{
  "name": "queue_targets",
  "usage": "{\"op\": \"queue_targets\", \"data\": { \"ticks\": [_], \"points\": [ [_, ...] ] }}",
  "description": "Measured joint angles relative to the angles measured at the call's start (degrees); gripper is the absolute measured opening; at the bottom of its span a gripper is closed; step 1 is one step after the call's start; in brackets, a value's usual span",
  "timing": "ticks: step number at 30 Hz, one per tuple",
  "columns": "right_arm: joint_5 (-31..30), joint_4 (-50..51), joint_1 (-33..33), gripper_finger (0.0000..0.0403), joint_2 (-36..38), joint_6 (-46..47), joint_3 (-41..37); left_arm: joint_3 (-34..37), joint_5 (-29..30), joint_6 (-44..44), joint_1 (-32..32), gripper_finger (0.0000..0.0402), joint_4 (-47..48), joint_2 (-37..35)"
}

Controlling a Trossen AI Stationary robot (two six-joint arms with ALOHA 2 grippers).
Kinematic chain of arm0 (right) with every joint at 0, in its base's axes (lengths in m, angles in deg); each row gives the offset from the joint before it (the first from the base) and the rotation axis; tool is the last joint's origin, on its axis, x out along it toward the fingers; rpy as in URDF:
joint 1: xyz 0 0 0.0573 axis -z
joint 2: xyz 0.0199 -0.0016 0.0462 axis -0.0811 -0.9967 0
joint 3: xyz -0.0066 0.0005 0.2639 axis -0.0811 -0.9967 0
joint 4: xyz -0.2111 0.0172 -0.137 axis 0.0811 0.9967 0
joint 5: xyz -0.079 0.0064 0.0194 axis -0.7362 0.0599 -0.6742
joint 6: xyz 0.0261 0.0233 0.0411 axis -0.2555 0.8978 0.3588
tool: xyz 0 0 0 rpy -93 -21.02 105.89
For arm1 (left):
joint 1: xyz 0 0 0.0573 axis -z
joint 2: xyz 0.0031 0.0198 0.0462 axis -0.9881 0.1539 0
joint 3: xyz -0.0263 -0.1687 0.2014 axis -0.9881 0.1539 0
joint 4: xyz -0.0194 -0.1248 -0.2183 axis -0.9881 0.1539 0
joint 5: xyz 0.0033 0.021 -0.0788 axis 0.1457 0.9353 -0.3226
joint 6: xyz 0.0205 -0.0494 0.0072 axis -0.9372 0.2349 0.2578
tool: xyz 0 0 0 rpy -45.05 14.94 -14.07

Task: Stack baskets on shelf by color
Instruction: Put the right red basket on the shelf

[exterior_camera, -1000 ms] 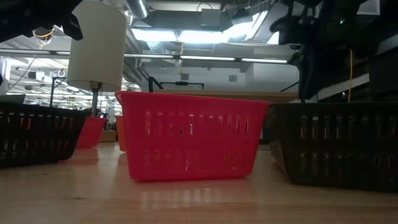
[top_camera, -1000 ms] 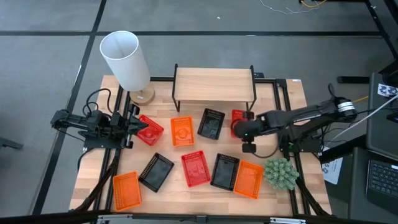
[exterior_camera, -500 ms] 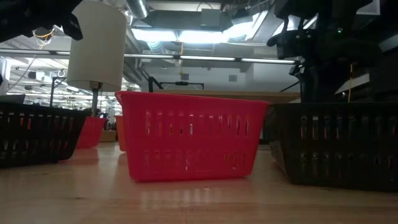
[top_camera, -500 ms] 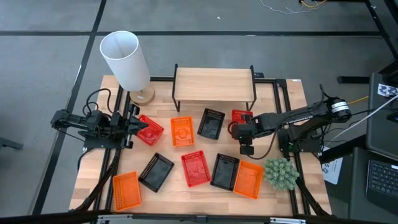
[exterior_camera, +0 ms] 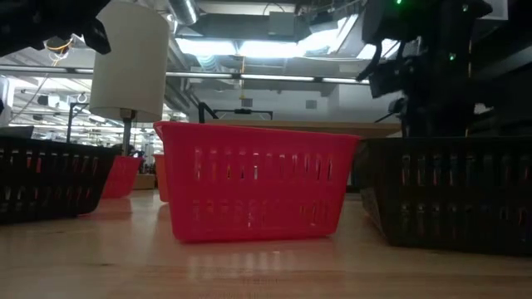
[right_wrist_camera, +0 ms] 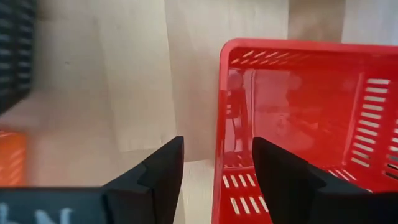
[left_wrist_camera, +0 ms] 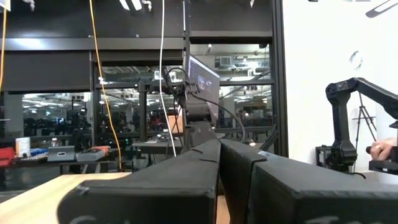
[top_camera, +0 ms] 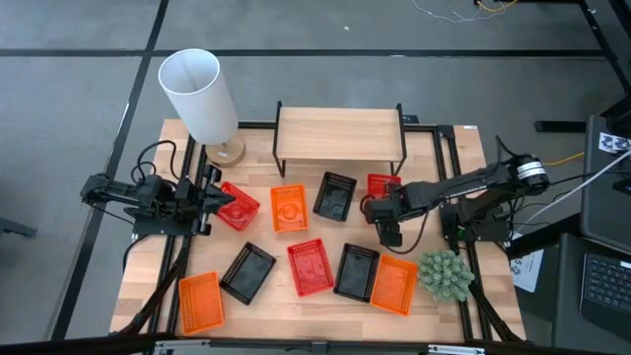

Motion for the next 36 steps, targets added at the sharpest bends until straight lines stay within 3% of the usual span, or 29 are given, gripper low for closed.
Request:
{"op": "queue_targets", "data": {
  "ticks": [8,11,15,23,30,36],
  "points": [
    [-3.7,-1.2,0.0,0.0161,-5.7,5.4,0.0,0.0,0.0,0.0,0.0,0.0000,0.5,0.0],
    [-2.4,-0.5,0.0,0.0113,-6.2,7.0,0.0,0.0,0.0,0.0,0.0,0.0000,0.8,0.0],
    [0.7,-0.2,-0.2,0.0016,-5.7,9.2,0.0,0.0,0.0,0.0,0.0,0.0000,0.8,0.0],
    [1.1,2.1,-3.4,0.0004,-2.8,10.7,4.1,0.0,0.0,0.1,0.0,0.0000,3.4,0.0],
    [1.9,10.5,-6.7,0.0002,-1.4,9.2,16.3,0.0,0.0,2.1,0.0,0.0000,5.5,0.0],
    [-8.4,11.8,-7.9,0.0002,-1.4,0.4,26.4,0.0,0.0,2.0,0.0,0.0000,5.5,0.0]
  ]
}}
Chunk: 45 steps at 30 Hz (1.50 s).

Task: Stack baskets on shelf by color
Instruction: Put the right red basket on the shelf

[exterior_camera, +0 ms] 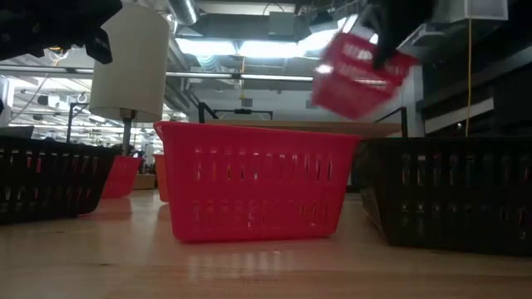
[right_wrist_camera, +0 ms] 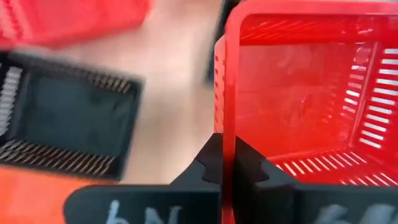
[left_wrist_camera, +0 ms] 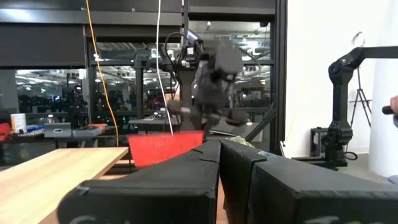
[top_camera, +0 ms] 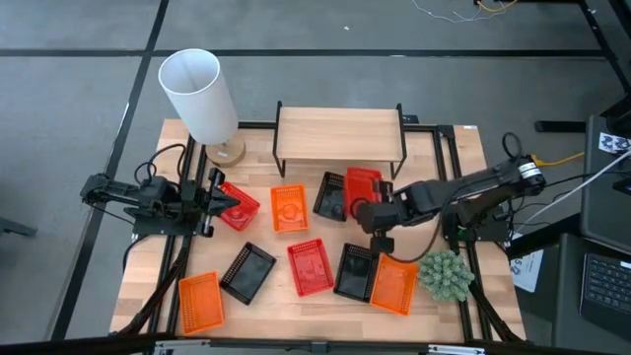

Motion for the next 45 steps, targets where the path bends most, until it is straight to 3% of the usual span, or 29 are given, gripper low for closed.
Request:
{"op": "queue_targets", "data": {
  "ticks": [5,9,15,18,23,29,35,45],
  "points": [
    [-10.4,1.8,2.0,0.0001,0.0,-9.0,6.5,0.0,0.0,0.1,0.0,0.0000,0.0,0.0],
    [-12.4,7.7,6.3,0.0001,0.0,-15.4,12.2,0.0,0.0,0.1,0.0,0.0000,0.0,0.0],
    [-5.7,12.3,17.7,0.0001,0.4,-24.0,15.8,0.0,0.0,0.1,0.0,0.0000,0.0,0.0],
    [1.6,10.5,24.2,0.0001,1.0,-28.2,12.6,0.0,0.0,0.1,0.0,0.0000,0.0,0.0],
    [3.5,6.5,33.0,0.0001,3.5,-35.5,6.9,0.0,0.0,0.1,0.0,0.0000,-0.1,0.0],
    [11.5,1.4,41.4,0.0000,4.9,-38.2,3.0,0.0,0.0,0.1,0.0,0.0000,0.0,0.0],
    [12.4,0.5,46.0,0.0000,4.8,-41.1,-1.5,0.0,0.0,0.0,0.0,0.0000,0.0,0.0],
    [13.9,0.5,46.3,0.0009,4.8,-39.6,-2.0,0.0,0.0,0.0,0.0,0.0000,0.0,0.0]
  ]
}}
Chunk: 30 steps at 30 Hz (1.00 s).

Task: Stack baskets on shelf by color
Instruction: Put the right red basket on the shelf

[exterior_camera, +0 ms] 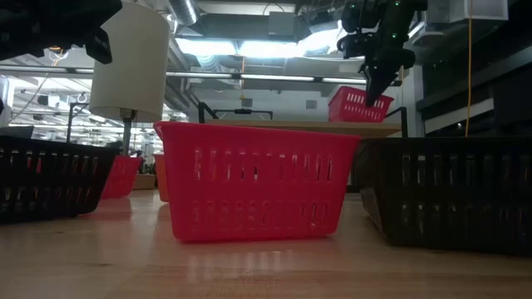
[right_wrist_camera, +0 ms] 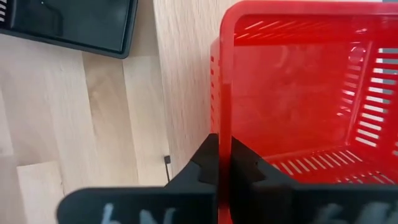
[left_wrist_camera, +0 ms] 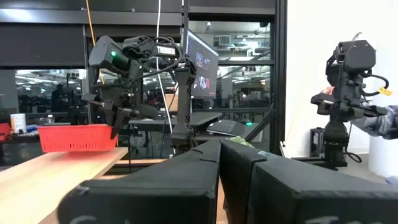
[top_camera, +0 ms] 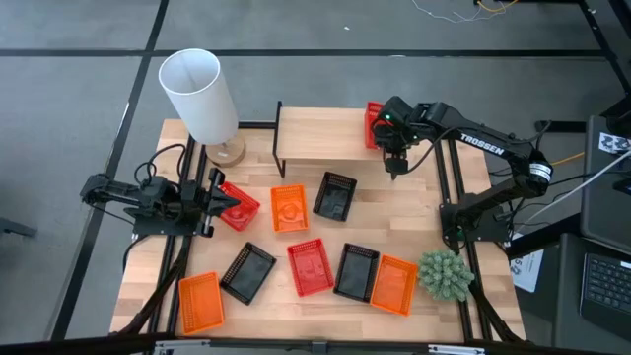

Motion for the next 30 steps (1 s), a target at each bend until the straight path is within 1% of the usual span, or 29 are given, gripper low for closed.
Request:
{"op": "queue_targets", "data": {
  "ticks": [6,12,16,19,24,28,30],
  "points": [
    [-0.3,0.1,0.0,0.0042,0.0,-1.3,0.0,0.0,0.0,0.0,0.0,0.0000,0.0,0.0],
    [-0.3,0.2,0.0,0.0090,0.0,-1.3,0.0,0.0,0.0,0.0,0.0,0.0000,0.0,0.0],
    [2.5,0.2,-0.6,0.0122,0.0,0.1,0.0,0.0,0.0,0.0,0.0,0.0000,0.0,0.0],
    [2.6,0.2,-1.3,0.0139,0.0,1.8,0.0,0.0,0.0,0.0,0.0,0.0000,0.0,0.0],
    [2.5,0.2,-1.4,0.0150,0.0,3.6,0.0,0.0,0.0,0.0,0.0,0.0000,0.0,0.0],
    [-1.1,-0.1,-1.5,0.0151,0.0,5.4,1.0,0.0,0.0,0.0,0.0,0.0000,0.0,0.0],
    [-1.8,-0.1,-1.7,0.0151,0.0,6.2,2.7,0.0,0.0,0.0,0.0,0.0000,0.0,0.0]
  ]
}}
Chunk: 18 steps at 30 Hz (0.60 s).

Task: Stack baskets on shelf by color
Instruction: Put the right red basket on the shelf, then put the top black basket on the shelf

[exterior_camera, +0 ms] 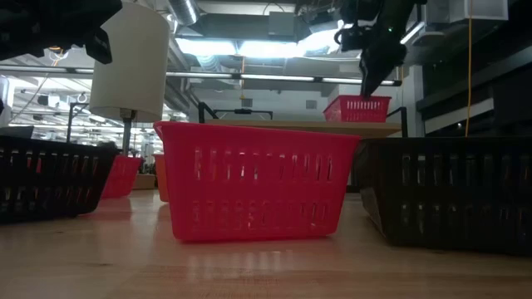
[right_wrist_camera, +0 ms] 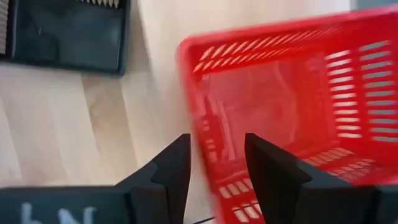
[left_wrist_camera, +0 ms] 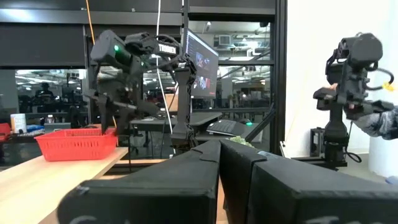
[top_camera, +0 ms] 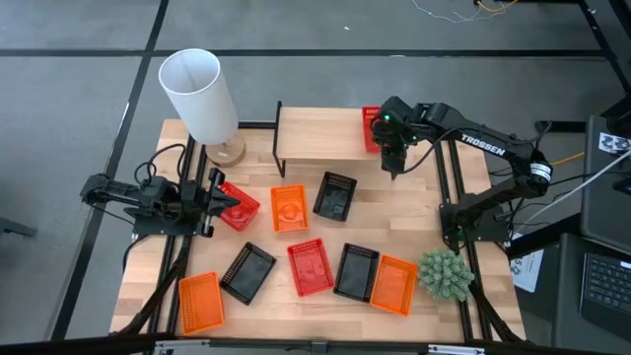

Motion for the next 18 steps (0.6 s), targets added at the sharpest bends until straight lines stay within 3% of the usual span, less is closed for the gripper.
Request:
{"op": "queue_targets", "data": {
  "ticks": [7,10,14,18],
  "points": [
    [1.2,10.1,-2.4,0.0151,0.0,7.3,10.1,0.0,0.0,0.0,0.0,0.0000,0.0,0.0],
    [7.8,18.3,-3.6,0.0151,0.1,14.4,13.9,0.0,0.0,0.0,0.0,0.0000,0.0,0.0],
    [20.7,26.6,-6.0,0.0151,1.1,14.7,14.9,0.0,0.0,0.0,0.0,0.0000,0.0,0.0],
    [24.1,27.4,-9.1,0.0152,3.8,13.9,12.2,0.0,0.0,0.0,0.0,0.0000,0.0,0.0]
  ]
}}
